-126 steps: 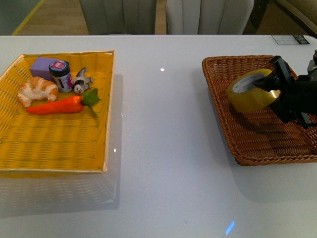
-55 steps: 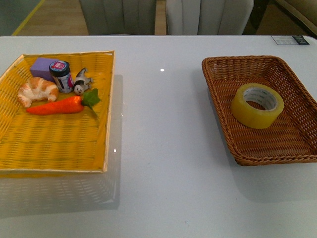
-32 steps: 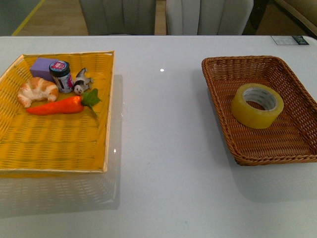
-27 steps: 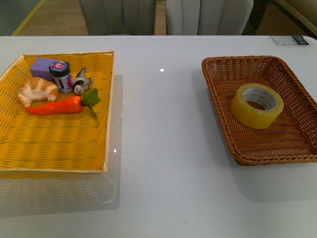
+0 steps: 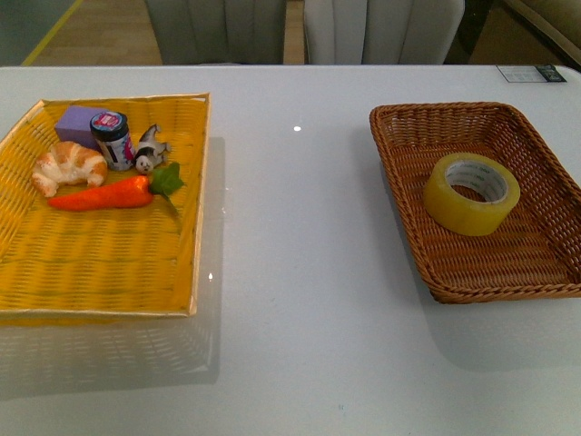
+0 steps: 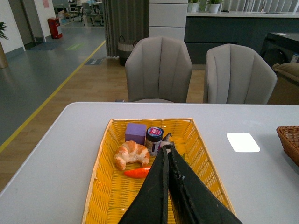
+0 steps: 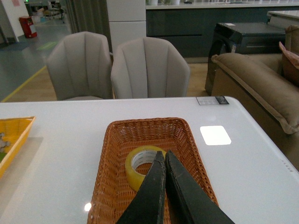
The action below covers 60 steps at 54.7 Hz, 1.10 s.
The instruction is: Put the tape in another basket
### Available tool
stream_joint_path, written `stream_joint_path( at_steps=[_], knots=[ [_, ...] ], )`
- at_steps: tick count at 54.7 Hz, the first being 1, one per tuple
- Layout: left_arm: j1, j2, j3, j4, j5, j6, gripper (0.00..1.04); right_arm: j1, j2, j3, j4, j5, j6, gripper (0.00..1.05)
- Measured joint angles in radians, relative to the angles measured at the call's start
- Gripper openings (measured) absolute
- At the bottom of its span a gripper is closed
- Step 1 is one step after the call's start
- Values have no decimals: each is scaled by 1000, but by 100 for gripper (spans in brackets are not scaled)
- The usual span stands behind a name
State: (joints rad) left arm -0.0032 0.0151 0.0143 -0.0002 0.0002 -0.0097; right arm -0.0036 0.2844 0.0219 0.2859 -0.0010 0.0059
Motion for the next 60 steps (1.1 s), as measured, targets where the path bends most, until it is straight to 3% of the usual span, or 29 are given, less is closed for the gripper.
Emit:
stream_joint_path(
  at_steps=[21,27,40,43,60],
  knots=[
    [0,0,0,0,0,0,2,0,-114,0,-114,0,0,2],
    [0,0,0,0,0,0,2,1,-241,1,-271,2,0,2],
    [0,0,0,0,0,0,2,2,-277,1,-284,1,0,2],
    [0,0,0,0,0,-1,3,2,-278,1,-284,1,-2,11],
    [0,0,0,0,0,0,56,2,-278,1,-285,1,-2,64]
  ],
)
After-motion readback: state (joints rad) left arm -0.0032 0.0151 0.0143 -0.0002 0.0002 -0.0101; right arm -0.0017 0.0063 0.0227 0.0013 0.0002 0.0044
